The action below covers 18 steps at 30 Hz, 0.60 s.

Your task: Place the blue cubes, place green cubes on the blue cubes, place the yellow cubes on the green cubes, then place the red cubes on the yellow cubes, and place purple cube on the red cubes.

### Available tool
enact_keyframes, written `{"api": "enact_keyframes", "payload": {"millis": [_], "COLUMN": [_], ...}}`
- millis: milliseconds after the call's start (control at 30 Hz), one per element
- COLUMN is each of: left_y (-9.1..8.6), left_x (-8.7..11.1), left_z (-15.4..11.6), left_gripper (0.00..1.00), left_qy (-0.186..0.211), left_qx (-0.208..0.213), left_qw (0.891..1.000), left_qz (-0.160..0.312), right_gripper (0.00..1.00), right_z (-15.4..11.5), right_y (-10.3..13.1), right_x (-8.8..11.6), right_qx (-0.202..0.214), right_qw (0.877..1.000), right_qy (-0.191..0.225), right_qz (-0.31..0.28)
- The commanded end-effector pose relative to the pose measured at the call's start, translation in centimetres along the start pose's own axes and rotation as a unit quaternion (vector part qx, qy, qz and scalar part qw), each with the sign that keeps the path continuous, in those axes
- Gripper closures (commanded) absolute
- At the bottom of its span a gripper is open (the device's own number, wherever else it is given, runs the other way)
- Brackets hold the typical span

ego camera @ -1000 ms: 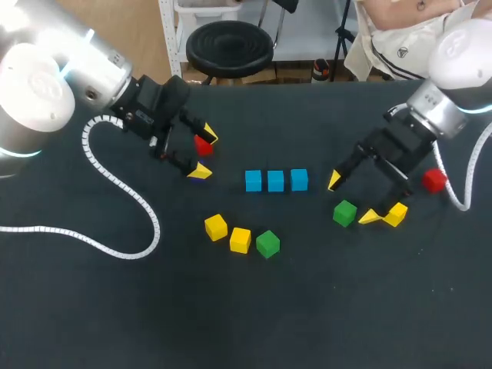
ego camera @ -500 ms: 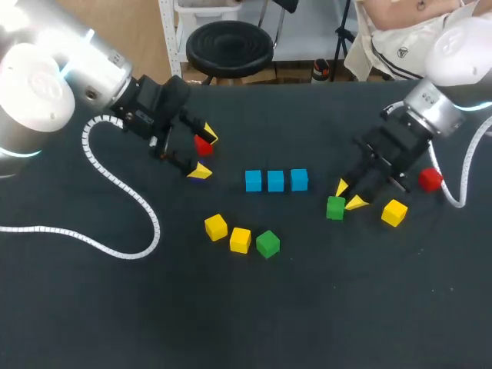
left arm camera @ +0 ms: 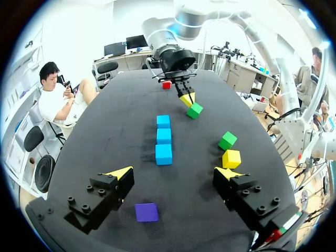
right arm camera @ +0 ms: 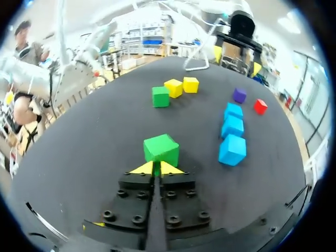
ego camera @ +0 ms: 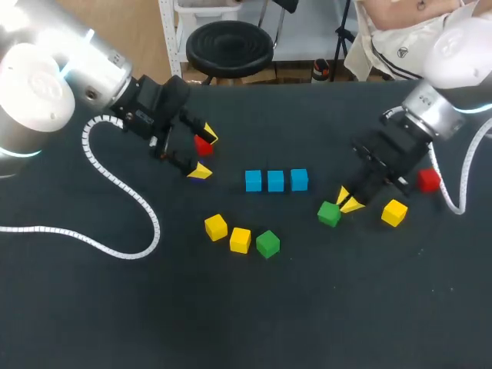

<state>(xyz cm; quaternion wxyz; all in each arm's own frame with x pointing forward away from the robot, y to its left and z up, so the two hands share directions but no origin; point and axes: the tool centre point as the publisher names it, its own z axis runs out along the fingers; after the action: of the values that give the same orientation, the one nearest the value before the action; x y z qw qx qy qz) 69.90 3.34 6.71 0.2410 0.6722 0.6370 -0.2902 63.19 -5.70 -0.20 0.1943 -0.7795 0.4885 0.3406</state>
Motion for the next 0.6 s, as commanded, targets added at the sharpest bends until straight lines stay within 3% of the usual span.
{"api": "enact_keyframes", "payload": {"millis": [33, 133, 267, 433, 600], "left_y": [-0.1, -0.1, -0.1, -0.1, -0.1], "left_x": [0.1, 0.1, 0.1, 0.1, 0.1], "left_z": [-0.1, -0.1, -0.1, -0.1, -0.1], "left_gripper": [0.00, 0.00, 0.00, 0.00, 0.00], "left_qy": [-0.001, -0.001, -0.001, -0.001, -0.001], "left_qx": [-0.001, -0.001, -0.001, -0.001, -0.001], "left_qw": [1.000, 1.000, 1.000, 1.000, 1.000], "left_qz": [0.001, 0.001, 0.001, 0.001, 0.001], "right_gripper": [0.00, 0.00, 0.00, 0.00, 0.00], "right_z": [-0.3, -1.0, -1.7, -0.9, 0.0], "right_y": [1.5, 2.6, 3.7, 3.5, 2.1], "right_x": [-1.1, -0.9, -0.3, -0.5, -1.0], "right_qx": [0.044, 0.094, 0.155, 0.216, 0.223], "right_qw": [0.997, 0.988, 0.968, 0.946, 0.945], "right_qy": [0.032, 0.047, 0.030, -0.003, -0.020], "right_qz": [0.056, 0.118, 0.193, 0.244, 0.239]}}
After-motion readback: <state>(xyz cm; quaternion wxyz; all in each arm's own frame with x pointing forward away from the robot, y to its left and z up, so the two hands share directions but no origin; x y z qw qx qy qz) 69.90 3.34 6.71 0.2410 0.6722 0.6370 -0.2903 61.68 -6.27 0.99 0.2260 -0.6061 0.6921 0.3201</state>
